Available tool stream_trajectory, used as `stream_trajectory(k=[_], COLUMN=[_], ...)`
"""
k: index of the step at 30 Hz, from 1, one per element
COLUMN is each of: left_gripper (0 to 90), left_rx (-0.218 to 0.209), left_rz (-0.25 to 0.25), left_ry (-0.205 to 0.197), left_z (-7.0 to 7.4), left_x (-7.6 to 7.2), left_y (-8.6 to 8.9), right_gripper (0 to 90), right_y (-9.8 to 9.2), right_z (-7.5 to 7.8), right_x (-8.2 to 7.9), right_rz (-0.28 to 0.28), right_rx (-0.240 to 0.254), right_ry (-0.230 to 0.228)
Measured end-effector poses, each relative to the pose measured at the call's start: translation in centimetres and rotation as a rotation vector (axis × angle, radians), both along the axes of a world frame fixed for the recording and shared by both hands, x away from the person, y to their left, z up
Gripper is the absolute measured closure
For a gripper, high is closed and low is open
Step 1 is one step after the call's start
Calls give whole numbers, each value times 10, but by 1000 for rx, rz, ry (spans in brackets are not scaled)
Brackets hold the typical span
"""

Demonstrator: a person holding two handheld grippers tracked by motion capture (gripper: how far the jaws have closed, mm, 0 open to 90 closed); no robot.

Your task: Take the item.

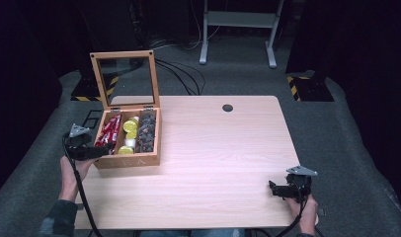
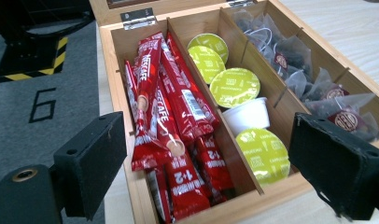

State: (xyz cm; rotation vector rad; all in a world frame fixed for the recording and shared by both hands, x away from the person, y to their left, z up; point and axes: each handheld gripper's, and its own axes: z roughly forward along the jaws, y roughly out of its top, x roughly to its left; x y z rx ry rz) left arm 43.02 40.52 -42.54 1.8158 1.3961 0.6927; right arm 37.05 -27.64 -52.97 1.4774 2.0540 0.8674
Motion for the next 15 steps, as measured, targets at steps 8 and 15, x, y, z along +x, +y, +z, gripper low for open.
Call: stream_trajectory(k=[8,15], left_gripper=[147,225], left_rx=[9,24], left_rz=[11,6], left_ry=[-4,16], left_z=[-1,-3], left_x=[19,37], left_y=[4,5], right_gripper=[1,1], right_y=[0,0], right_z=[0,0], right_x=[0,0], right_rz=[0,0], right_rx=[1,3], right_ry=[0,-2])
